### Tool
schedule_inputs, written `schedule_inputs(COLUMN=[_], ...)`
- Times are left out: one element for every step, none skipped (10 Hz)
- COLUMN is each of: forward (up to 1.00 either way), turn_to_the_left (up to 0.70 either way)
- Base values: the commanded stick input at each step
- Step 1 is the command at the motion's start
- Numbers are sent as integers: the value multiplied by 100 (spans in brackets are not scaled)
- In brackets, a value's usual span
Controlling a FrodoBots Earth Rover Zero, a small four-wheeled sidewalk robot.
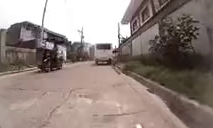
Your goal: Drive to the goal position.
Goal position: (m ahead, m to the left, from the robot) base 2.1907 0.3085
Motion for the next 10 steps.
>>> schedule_inputs(forward=[85, 85, 85, 85, 85, 85, 85, 85, 85, 85], turn_to_the_left=[0, 0, 0, 0, 0, 0, 0, 0, 0, 0])
